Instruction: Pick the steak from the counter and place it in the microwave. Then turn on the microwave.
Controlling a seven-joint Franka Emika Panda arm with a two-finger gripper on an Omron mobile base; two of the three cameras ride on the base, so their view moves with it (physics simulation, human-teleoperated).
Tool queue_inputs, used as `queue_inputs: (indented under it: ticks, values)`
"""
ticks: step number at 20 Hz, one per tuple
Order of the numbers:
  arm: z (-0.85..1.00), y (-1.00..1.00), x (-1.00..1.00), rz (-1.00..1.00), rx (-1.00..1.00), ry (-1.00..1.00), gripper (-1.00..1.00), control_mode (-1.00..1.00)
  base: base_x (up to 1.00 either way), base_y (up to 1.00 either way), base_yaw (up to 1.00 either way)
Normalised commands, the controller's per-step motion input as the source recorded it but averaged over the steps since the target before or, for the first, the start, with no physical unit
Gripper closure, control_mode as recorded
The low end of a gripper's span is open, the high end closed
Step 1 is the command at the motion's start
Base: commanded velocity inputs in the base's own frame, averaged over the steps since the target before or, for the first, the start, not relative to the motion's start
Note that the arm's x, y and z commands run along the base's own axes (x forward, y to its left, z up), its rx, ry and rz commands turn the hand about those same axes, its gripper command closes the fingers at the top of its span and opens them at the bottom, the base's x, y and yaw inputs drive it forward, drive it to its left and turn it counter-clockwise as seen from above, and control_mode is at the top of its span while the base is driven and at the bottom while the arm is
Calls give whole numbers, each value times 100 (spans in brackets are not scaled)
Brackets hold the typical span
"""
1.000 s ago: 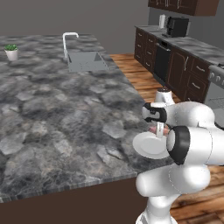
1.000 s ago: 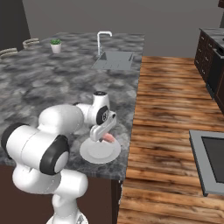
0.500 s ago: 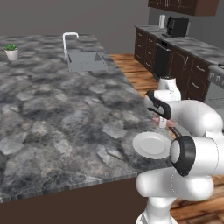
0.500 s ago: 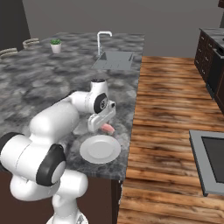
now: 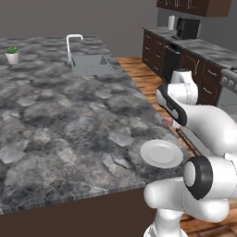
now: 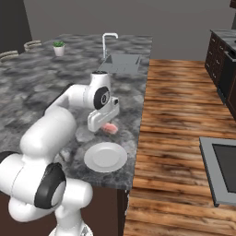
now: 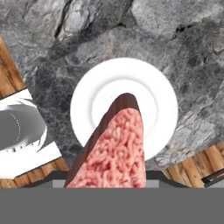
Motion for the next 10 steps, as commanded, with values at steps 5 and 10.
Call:
queue_inputs:
  ticks: [5, 10]
  values:
    - [51, 13, -52, 0, 0, 0, 100, -100, 0, 0, 0]
    - [33, 11, -55, 0, 0, 0, 100, -100, 0, 0, 0]
